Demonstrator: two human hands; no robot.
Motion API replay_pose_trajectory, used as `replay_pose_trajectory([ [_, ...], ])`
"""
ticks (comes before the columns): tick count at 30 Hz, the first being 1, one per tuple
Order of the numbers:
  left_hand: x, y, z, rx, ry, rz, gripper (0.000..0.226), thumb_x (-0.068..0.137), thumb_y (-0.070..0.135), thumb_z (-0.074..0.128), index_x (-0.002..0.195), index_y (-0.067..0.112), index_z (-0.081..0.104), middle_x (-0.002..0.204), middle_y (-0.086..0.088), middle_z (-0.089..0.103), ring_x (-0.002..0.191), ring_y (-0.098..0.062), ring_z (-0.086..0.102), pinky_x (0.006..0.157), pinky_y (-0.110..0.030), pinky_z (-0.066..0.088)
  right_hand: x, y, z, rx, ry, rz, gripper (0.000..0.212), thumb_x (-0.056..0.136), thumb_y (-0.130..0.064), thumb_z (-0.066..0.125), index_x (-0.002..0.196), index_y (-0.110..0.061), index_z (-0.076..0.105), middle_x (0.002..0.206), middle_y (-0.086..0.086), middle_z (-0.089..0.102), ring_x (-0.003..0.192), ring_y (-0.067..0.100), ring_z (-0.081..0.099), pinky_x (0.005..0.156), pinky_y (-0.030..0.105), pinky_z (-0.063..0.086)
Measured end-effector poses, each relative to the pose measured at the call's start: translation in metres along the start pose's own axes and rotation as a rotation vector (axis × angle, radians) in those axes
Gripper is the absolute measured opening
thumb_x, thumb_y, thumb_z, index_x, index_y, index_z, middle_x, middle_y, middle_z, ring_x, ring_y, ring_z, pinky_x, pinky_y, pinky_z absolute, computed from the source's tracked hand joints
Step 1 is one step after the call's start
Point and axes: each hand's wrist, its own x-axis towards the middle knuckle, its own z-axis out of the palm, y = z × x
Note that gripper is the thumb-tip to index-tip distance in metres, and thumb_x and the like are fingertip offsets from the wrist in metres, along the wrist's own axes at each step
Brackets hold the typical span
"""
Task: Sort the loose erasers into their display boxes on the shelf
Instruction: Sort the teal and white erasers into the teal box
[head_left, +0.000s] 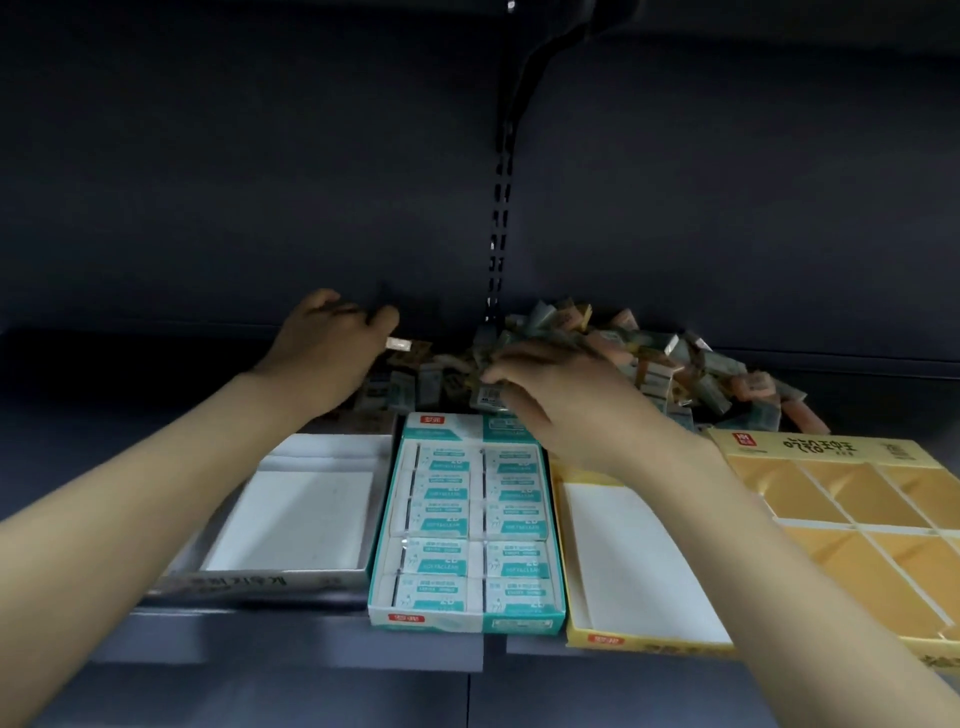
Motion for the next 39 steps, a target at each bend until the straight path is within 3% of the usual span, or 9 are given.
replay_pose_trajectory([
  [2, -0.009, -0.006, -0.006, -0.025, 0.043, -0.030, 0.047, 0.045, -0.006, 0.083, 0.082, 0.002, 0.056, 0.051, -0.013, 0.059, 0.046, -0.029, 0.059, 0.066, -0.032, 0.048, 0.018, 0.000, 0.002, -0.056, -0.089, -0.054, 0.039, 0.100, -0.026, 0.038, 0.138, -0.032, 0.042, 0.150, -0.011, 0.031, 0.137, 0.014, 0.027, 0.107, 0.029, 0.023],
  [5, -0.022, -0.009, -0.015, -0.031, 0.119, -0.044, 0.048, 0.044, -0.008, 0.083, 0.081, 0.003, 0.055, 0.051, -0.012, 0.058, 0.046, -0.030, 0.057, 0.063, -0.033, 0.049, 0.051, 0.001, 0.011, -0.208, -0.211, -0.198, 0.055, 0.097, -0.020, 0.043, 0.146, -0.038, 0.025, 0.157, -0.011, 0.013, 0.144, 0.014, 0.009, 0.117, 0.039, 0.012],
  [10, -0.039, -0.014, -0.015, -0.029, 0.173, -0.083, 0.042, 0.049, -0.004, 0.082, 0.078, 0.006, 0.053, 0.051, -0.008, 0.057, 0.044, -0.028, 0.055, 0.062, -0.030, 0.049, 0.089, 0.000, 0.032, -0.348, -0.317, -0.309, 0.058, 0.098, -0.021, 0.041, 0.148, -0.039, 0.017, 0.158, -0.012, 0.008, 0.145, 0.013, 0.003, 0.116, 0.037, 0.003],
  [14, -0.047, -0.016, -0.017, -0.057, 0.229, -0.127, 0.031, 0.056, -0.001, 0.080, 0.074, 0.007, 0.056, 0.046, -0.006, 0.054, 0.039, -0.026, 0.051, 0.059, -0.027, 0.046, 0.107, -0.006, 0.044, -0.369, -0.438, -0.253, 0.060, 0.096, -0.041, 0.041, 0.150, -0.035, 0.014, 0.158, -0.010, 0.010, 0.145, 0.013, 0.004, 0.116, 0.037, 0.003],
  [18, -0.055, -0.018, -0.020, -0.063, 0.199, -0.197, 0.032, 0.054, 0.001, 0.081, 0.071, 0.008, 0.055, 0.043, -0.005, 0.052, 0.036, -0.025, 0.049, 0.056, -0.024, 0.044, 0.111, -0.012, 0.047, -0.357, -0.499, -0.216, 0.064, 0.094, -0.035, 0.046, 0.150, -0.033, 0.014, 0.157, -0.011, 0.012, 0.144, 0.014, 0.007, 0.116, 0.037, 0.007],
  [26, -0.065, -0.015, -0.025, -0.097, 0.161, -0.217, 0.026, 0.062, -0.001, 0.077, 0.074, 0.006, 0.055, 0.044, -0.007, 0.051, 0.039, -0.028, 0.051, 0.061, -0.029, 0.047, 0.105, -0.009, 0.056, -0.266, -0.410, -0.165, 0.055, 0.092, -0.032, 0.051, 0.143, -0.036, 0.033, 0.147, -0.003, 0.037, 0.134, 0.019, 0.033, 0.108, 0.034, 0.025],
  [30, -0.062, -0.006, -0.025, -0.127, 0.133, -0.233, 0.026, 0.061, -0.001, 0.078, 0.073, 0.006, 0.056, 0.043, -0.005, 0.050, 0.040, -0.028, 0.050, 0.063, -0.029, 0.046, 0.095, -0.005, 0.047, -0.053, -0.274, -0.082, 0.051, 0.086, -0.032, 0.060, 0.135, -0.033, 0.045, 0.128, 0.001, 0.046, 0.119, 0.020, 0.046, 0.092, 0.028, 0.036],
  [34, -0.059, 0.008, -0.026, -0.211, 0.166, -0.266, 0.016, 0.068, 0.006, 0.071, 0.080, 0.006, 0.059, 0.051, -0.008, 0.059, 0.042, -0.030, 0.055, 0.062, -0.031, 0.045, 0.074, 0.001, 0.033, 0.192, -0.165, 0.048, 0.030, 0.085, -0.025, 0.065, 0.114, -0.029, 0.062, 0.111, 0.000, 0.040, 0.105, 0.017, 0.048, 0.077, 0.017, 0.027],
  [39, -0.058, 0.034, -0.030, -0.447, 0.063, -0.353, 0.033, 0.085, 0.021, 0.039, 0.111, 0.011, 0.055, 0.091, -0.013, 0.067, 0.080, -0.038, 0.061, 0.068, -0.035, 0.037, 0.037, 0.004, 0.009, 0.332, -0.139, 0.141, 0.023, 0.081, -0.026, 0.069, 0.100, -0.031, 0.058, 0.116, -0.003, 0.038, 0.098, 0.011, 0.045, 0.071, 0.014, 0.029],
])
